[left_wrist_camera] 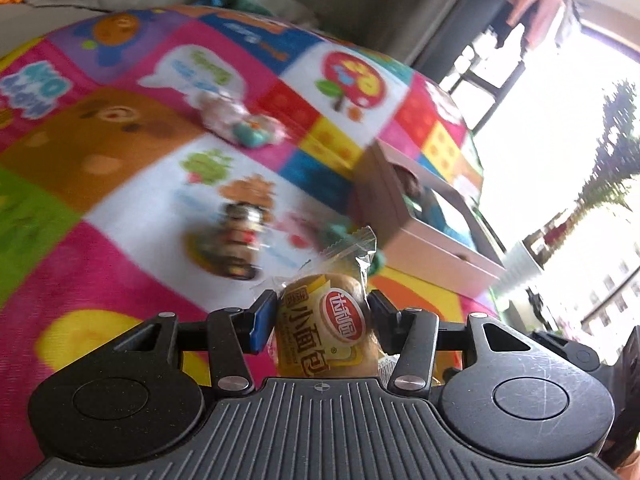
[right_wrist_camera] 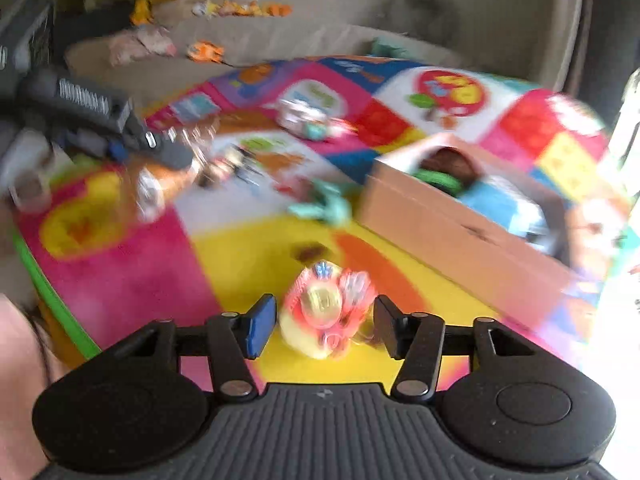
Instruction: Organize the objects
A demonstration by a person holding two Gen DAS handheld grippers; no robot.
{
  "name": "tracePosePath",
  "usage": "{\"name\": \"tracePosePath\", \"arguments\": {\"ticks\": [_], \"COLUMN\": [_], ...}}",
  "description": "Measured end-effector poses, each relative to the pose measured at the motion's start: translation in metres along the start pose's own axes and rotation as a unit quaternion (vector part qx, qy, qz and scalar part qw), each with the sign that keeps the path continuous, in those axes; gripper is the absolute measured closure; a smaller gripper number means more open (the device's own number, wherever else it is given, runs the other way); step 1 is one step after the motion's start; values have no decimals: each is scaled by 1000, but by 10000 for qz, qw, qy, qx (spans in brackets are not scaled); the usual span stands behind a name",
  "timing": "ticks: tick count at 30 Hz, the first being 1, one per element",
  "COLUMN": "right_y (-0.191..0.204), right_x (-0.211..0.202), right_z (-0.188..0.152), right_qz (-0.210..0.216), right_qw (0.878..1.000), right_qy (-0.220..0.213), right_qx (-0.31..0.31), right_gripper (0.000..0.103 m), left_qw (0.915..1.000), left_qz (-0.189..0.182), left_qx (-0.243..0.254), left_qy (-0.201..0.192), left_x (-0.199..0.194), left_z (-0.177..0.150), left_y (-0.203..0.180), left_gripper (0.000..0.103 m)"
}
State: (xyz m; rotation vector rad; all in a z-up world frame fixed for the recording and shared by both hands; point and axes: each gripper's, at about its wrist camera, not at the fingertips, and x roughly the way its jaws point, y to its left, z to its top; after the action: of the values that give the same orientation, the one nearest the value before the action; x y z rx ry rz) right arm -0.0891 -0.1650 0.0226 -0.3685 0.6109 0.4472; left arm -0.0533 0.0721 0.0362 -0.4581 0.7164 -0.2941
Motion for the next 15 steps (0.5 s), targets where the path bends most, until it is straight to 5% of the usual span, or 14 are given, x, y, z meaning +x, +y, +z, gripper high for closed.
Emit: {"name": "tracePosePath", "arguments": {"ticks": [4,9,15], "right_y": [-11,-39,-44], "right_x": [-7,-8,19], "right_z": [-18,-17,-14], "right_qz": [-1202,-47,-243], "right_qw": [9924,9943,9909], "right_qy": [-213,-228,19], "right_qx": [-166,1038,1320], "right_gripper": [34,29,29], "left_qw": [9996,9989,9987], "left_qz": [-98,-28,-5], "left_qx": [165,276,266], "left_qy": [222,388,429], "left_x": [15,23,22], "left_z": [-4,-10,-12], "left_y": [-18,-25,-24], "left_gripper": [48,48,48]}}
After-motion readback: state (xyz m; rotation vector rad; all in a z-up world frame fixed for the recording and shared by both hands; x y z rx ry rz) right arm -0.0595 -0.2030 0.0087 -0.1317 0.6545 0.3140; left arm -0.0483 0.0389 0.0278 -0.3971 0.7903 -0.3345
